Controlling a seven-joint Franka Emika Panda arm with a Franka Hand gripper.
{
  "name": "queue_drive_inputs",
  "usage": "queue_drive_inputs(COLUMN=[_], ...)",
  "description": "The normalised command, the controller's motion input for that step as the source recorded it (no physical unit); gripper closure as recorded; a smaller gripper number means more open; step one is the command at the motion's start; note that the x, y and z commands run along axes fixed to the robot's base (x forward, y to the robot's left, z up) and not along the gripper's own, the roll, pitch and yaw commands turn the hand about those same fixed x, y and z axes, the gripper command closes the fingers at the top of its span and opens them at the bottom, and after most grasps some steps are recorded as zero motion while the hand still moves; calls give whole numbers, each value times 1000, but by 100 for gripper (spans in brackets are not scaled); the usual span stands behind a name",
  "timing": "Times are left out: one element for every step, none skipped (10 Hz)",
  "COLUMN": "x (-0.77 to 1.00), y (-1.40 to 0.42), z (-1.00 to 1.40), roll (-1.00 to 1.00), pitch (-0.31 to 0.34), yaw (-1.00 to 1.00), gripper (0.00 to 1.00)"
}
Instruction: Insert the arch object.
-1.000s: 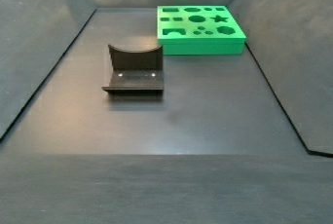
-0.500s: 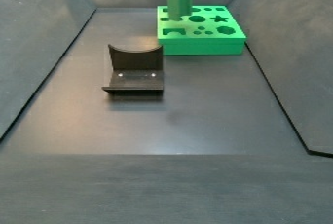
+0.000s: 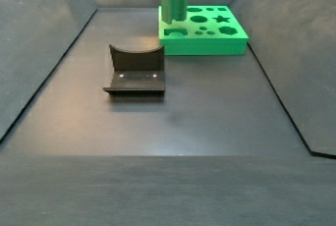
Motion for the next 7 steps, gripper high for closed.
queue_drive_inputs(x=[0,9,49,0,0,-14,-29], y=[0,0,0,14,23,206,271], z=[0,0,0,-29,-140,-83,-60], roll=[0,-23,-121,0,53,33,37], pitch=[-34,-43,-86,-169,-119,-114,-64], yaw=[-989,-1000,-940,-960,-966,-763,-634], gripper=[100,100,100,100,100,100,100])
